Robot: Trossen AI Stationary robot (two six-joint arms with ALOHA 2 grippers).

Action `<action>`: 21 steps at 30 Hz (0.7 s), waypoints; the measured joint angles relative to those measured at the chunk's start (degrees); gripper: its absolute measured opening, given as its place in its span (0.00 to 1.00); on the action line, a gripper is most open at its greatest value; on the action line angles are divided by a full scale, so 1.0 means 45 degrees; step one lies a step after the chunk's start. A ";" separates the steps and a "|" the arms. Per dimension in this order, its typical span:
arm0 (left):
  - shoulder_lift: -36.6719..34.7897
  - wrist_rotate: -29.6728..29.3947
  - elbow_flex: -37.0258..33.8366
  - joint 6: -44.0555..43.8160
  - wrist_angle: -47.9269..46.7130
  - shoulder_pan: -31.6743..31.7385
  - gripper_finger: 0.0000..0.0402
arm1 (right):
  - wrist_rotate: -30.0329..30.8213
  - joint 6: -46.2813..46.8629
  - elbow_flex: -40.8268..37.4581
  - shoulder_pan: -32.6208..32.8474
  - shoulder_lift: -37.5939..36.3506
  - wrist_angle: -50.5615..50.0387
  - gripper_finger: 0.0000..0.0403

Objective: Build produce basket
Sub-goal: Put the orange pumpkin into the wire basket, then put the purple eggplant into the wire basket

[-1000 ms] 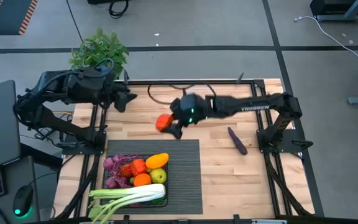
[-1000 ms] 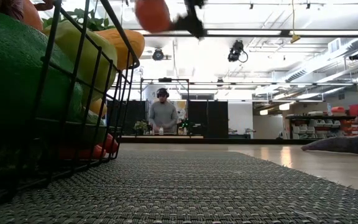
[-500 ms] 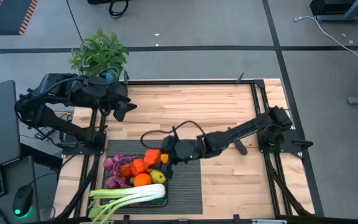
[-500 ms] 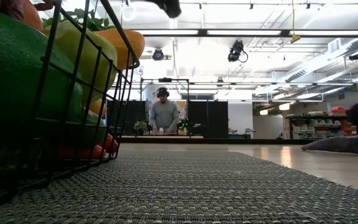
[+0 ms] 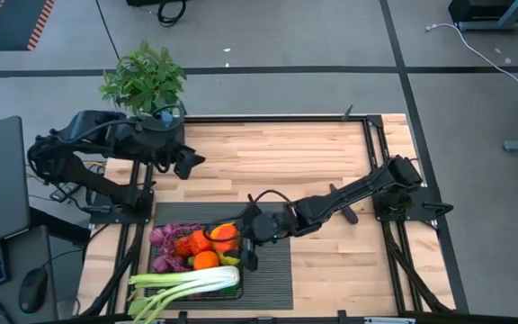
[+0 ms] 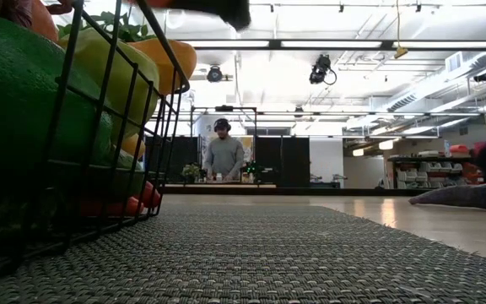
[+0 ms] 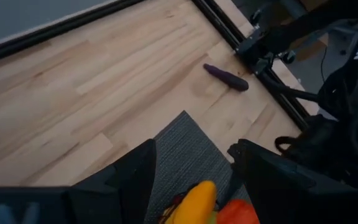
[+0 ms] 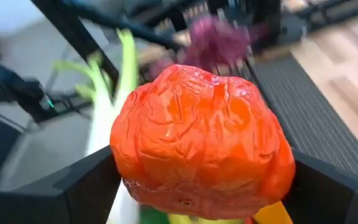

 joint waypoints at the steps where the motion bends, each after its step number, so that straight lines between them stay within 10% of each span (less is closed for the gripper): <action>1: 0.0108 0.0003 0.0000 -0.0201 0.0026 -0.0002 0.58 | -0.0011 -0.0017 -0.0048 0.0015 0.0005 -0.0190 0.96; 21: 0.1628 -0.0036 -0.0005 -0.2029 0.0760 -0.0636 0.58 | -0.0843 -0.0520 -0.0094 0.0635 0.0000 0.0071 0.99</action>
